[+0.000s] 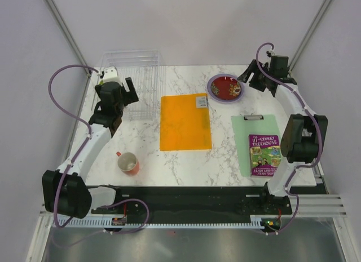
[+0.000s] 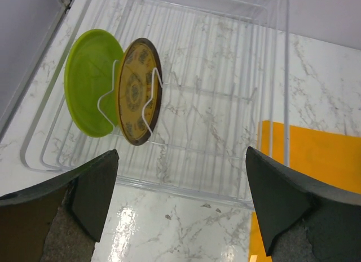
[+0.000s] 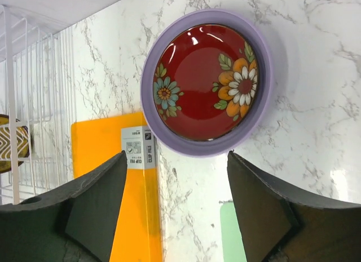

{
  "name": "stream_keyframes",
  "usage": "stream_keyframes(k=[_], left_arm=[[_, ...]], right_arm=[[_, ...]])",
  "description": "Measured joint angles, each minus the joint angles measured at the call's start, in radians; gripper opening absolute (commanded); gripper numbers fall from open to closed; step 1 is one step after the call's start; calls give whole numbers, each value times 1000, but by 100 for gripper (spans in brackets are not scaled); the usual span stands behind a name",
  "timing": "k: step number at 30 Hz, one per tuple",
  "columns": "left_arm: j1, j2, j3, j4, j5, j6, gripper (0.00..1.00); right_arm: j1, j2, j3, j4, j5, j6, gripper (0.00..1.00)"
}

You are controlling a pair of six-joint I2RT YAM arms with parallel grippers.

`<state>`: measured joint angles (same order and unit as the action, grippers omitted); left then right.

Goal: Unload the plates from the dish rack

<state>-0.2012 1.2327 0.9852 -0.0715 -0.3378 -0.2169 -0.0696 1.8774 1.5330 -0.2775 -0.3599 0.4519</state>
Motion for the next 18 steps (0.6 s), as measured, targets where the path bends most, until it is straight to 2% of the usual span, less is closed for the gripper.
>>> stream_keyframes(k=[7, 15, 18], left_arm=[[99, 171, 51, 50, -32, 25, 99], [170, 375, 134, 105, -26, 26, 94], [175, 440, 174, 113, -24, 26, 88]], right_arm=[[0, -163, -114, -15, 23, -41, 79], [0, -193, -244, -14, 13, -56, 79], [0, -193, -278, -14, 12, -57, 78]])
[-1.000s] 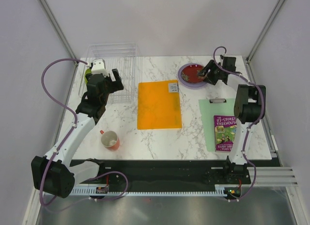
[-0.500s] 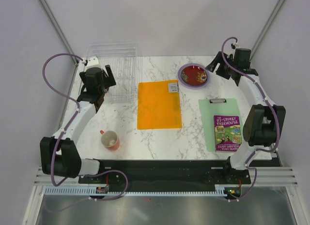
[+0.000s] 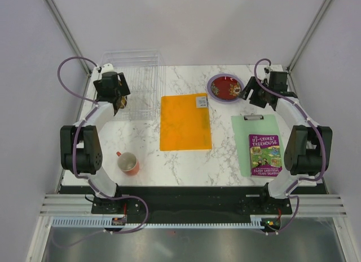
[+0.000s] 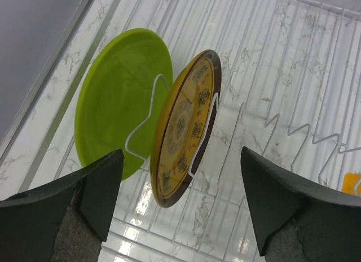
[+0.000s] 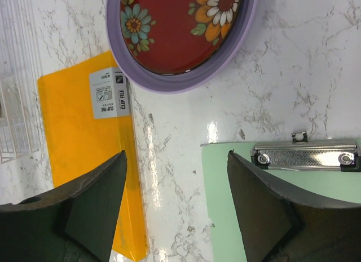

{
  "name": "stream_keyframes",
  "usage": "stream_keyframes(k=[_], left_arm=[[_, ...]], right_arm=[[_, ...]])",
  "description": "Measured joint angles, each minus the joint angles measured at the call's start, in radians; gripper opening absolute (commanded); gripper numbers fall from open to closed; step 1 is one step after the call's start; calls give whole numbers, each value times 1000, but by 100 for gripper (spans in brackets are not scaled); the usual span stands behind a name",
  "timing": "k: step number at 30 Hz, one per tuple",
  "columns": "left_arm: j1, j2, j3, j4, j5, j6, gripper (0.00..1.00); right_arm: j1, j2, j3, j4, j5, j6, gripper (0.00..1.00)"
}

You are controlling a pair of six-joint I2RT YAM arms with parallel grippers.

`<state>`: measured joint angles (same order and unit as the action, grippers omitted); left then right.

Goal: Unload the plates from the dish rack

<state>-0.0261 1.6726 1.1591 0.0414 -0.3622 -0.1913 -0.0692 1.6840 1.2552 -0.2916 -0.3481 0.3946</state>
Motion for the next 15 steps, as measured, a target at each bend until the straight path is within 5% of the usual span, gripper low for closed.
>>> stream_keyframes(k=[6, 15], left_arm=[[1, 89, 60, 21, 6, 0, 80], [5, 132, 74, 21, -5, 8, 43]], right_arm=[[0, 0, -15, 5, -5, -5, 77], [0, 0, -15, 16, -13, -10, 72]])
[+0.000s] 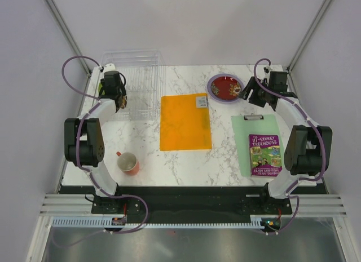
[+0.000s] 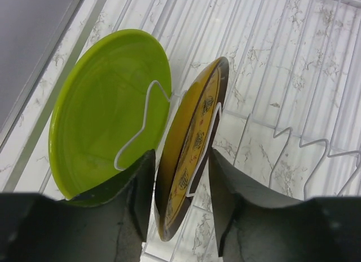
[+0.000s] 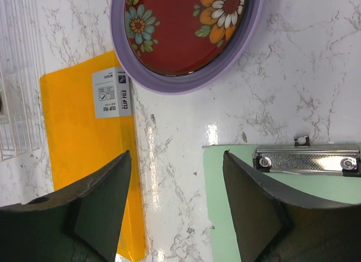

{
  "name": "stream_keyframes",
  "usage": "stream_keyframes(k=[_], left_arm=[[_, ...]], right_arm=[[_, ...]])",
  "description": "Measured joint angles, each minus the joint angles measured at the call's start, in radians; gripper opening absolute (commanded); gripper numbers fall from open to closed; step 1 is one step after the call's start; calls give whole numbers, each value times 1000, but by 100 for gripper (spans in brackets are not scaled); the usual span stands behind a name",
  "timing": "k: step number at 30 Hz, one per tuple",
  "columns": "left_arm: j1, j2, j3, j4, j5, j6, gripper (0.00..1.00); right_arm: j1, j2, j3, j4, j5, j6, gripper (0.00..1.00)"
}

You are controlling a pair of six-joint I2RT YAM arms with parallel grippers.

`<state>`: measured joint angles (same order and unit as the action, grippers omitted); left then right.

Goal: Unload the plates from the dish rack

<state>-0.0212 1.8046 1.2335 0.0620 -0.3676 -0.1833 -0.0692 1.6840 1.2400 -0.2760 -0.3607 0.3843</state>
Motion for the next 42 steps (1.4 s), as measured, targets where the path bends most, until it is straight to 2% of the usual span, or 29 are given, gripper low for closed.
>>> stream_keyframes(k=[1, 3, 4, 7, 19, 26, 34, 38, 42], left_arm=[[1, 0, 0, 3, 1, 0, 29], [2, 0, 0, 5, 0, -1, 23], [2, 0, 0, 5, -5, 7, 15], [7, -1, -3, -1, -29, 37, 2], [-1, -49, -14, -31, -52, 71, 2], [-8, -190, -9, -31, -103, 78, 2], [-56, -329, -2, -56, -100, 81, 2], [-70, -400, -3, -125, 2, 37, 2], [-80, -466, -49, -138, 216, -86, 2]], right_arm=[[0, 0, 0, 0, 0, 0, 72], [0, 0, 0, 2, 0, 0, 72], [0, 0, -1, 4, 0, 0, 72], [0, 0, -3, 8, -1, 0, 72], [5, 2, -8, 11, -13, -7, 73], [14, 2, -8, 11, -20, -7, 74], [35, -13, -8, -2, -14, -10, 75], [80, -40, -6, -5, -19, -7, 76], [208, -49, 39, -2, -33, 14, 76]])
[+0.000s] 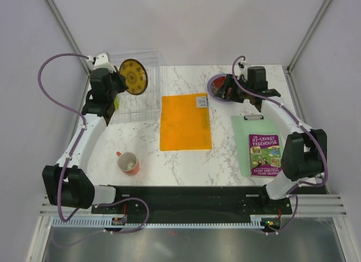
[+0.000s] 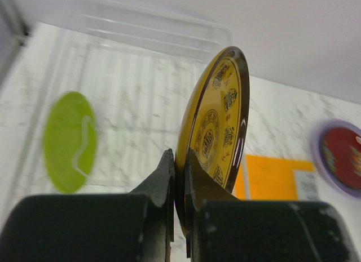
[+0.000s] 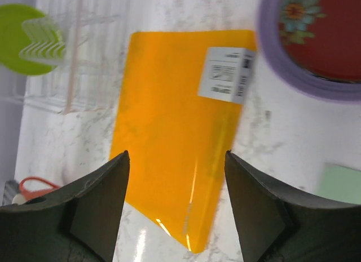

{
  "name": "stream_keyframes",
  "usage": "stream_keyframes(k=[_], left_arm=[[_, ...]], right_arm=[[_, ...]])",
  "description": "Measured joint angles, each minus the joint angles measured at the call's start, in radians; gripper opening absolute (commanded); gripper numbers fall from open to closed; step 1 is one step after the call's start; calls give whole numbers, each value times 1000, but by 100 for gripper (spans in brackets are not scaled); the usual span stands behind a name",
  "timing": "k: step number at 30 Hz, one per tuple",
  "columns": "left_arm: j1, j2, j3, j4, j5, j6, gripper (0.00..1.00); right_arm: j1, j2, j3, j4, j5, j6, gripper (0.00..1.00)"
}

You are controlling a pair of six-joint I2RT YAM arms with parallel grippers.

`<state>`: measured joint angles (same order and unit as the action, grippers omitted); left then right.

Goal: Unload the plates from the dish rack

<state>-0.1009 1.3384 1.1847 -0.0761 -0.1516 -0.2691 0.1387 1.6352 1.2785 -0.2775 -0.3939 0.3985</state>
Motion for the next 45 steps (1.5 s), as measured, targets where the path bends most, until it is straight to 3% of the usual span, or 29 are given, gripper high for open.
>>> stream_keyframes(k=[7, 18, 21, 22, 23, 25, 26, 29, 32, 34, 41, 45], left_arm=[[-126, -8, -117, 3, 269, -180, 2], [-209, -39, -203, 111, 416, -344, 2], [-209, -43, -225, 169, 451, -377, 2], [-209, -43, -233, 189, 463, -386, 2], [-209, -43, -242, 212, 480, -397, 2], [-209, -41, -257, 222, 478, -401, 13], [-197, -39, -271, 235, 496, -421, 37], [-193, -38, -280, 259, 501, -439, 71], [-206, -47, -280, 247, 480, -421, 80], [-214, -65, -280, 209, 434, -396, 82], [-215, -175, -283, 84, 220, -278, 82], [-215, -261, -311, 54, 118, -223, 82]], right_arm=[[215, 0, 23, 183, -62, 131, 76], [286, 24, 0, 352, -87, 253, 74], [291, 40, -25, 389, -108, 280, 56], [291, 45, -34, 401, -119, 291, 22], [291, 50, -45, 417, -130, 303, 4], [291, 55, -60, 450, -164, 331, 0], [288, 54, -65, 467, -195, 353, 0], [282, 52, -65, 485, -206, 348, 0], [277, 45, -65, 440, -148, 303, 0], [245, 39, -62, 389, -111, 272, 0], [-36, 40, 0, 248, 22, 196, 0], [-170, 130, 77, 234, 41, 180, 0]])
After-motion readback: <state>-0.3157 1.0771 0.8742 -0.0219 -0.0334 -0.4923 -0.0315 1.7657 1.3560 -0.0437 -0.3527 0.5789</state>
